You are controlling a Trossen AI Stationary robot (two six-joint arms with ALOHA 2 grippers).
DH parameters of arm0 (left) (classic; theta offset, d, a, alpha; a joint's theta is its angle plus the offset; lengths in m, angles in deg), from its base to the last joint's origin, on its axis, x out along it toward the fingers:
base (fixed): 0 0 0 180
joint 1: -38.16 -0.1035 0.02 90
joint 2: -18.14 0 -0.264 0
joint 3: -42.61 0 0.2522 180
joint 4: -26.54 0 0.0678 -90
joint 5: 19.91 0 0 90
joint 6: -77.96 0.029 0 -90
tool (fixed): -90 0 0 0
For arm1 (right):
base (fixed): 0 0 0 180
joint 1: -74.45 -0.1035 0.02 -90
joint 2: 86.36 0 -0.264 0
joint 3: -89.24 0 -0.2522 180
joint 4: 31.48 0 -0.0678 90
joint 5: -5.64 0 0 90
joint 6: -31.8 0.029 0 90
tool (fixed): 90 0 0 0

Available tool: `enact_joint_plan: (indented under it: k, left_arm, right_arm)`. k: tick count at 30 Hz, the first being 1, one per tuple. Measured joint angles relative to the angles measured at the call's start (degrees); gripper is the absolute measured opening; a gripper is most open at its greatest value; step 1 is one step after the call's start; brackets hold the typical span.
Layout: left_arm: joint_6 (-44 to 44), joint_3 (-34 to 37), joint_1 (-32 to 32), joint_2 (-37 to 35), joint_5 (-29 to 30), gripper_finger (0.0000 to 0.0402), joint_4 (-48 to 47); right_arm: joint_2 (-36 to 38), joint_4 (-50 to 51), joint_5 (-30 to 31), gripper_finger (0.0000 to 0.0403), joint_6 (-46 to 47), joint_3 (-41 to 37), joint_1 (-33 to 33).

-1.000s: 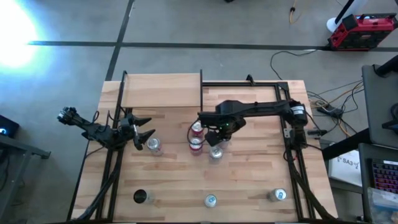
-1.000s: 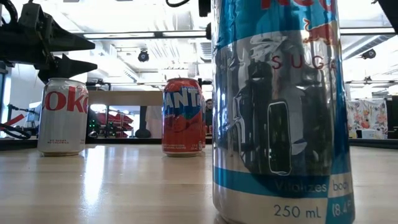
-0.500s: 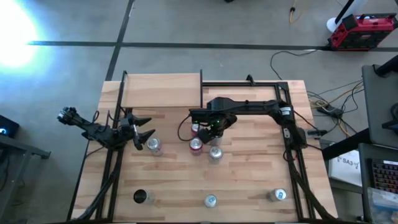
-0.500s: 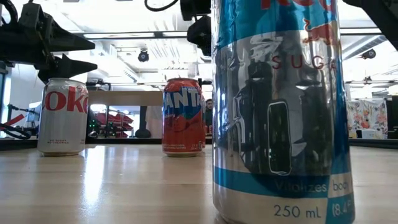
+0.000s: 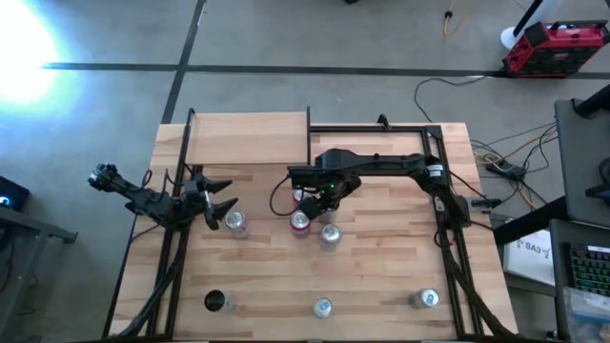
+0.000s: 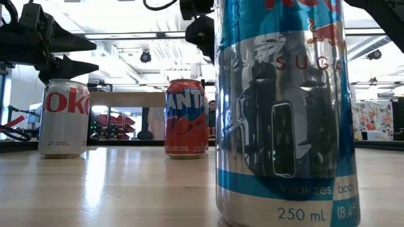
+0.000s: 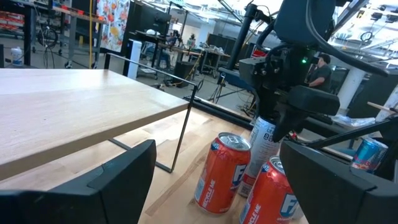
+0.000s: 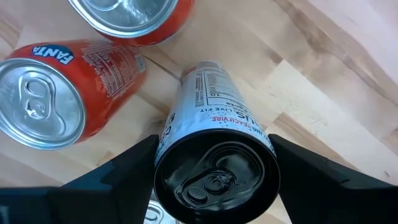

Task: Place canned beverage on shelf
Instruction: Move the top white pink soda can beside the orange soda can

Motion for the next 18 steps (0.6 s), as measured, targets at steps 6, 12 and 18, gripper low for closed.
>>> enact_joint_plan:
  k: [6,12,18]
  left_arm:
    - [0.00,0.00,0.00,0.00,0.00,0.0327,0.00]
    - [0.01,0.00,-0.01,0.00,0.00,0.0327,0.00]
    - [0.00,0.00,-0.01,0.00,0.00,0.0327,0.00]
  right_arm:
    - [0.00,0.13,-0.10,0.0272,0.44,0.01,-0.06]
    - [-0.06,0.13,-0.35,0.0305,2.02,0.04,-0.08]
    - [0.06,0.79,-0.32,0.0359,2.11,0.04,-0.08]
